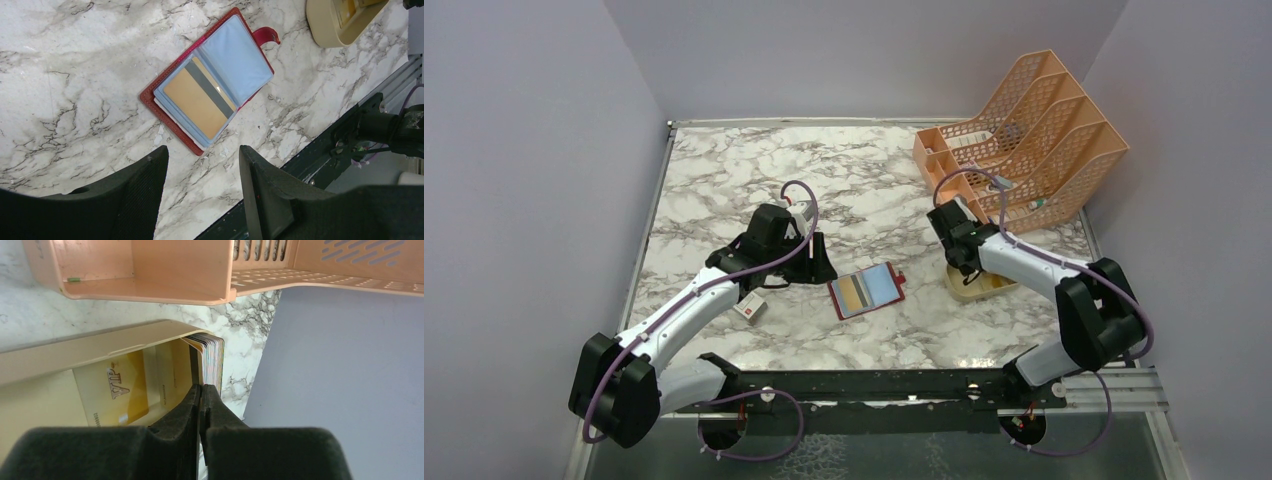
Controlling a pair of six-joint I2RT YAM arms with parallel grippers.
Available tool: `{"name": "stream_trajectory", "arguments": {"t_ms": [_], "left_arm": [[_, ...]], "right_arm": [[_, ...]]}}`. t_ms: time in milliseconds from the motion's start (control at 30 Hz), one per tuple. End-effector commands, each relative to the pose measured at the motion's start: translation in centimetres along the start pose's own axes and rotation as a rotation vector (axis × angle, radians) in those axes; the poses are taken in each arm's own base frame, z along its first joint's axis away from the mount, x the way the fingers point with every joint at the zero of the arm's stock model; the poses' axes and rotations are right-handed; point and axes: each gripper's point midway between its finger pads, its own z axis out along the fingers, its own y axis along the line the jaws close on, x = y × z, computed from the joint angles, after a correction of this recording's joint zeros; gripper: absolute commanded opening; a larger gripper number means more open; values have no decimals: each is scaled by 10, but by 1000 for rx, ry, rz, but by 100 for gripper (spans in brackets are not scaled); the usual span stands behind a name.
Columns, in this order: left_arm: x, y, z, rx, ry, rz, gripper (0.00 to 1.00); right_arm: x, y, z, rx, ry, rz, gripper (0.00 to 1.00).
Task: Put the credit cards into the card holder
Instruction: Pick up the credit card from the storage box.
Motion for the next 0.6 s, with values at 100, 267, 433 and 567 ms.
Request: {"name": "stream_trajectory", "arguments": {"t_ms": [100,267,433,567], "left_arm": [[-7,-4,-2,10,-11,6,57],[-5,-10,-1,49,-6,-2,57],[-7,-20,-5,99,-23,-21,57],[-16,-39,-10,180,-56,-48,57]], "right_arm": [[-33,-4,-26,-164,-102,137,1],[-60,0,-57,-347,-215,232,1],[-81,-4,-91,-499,-318,332,1],[-106,-6,-129,-656,-471,440,1]]}}
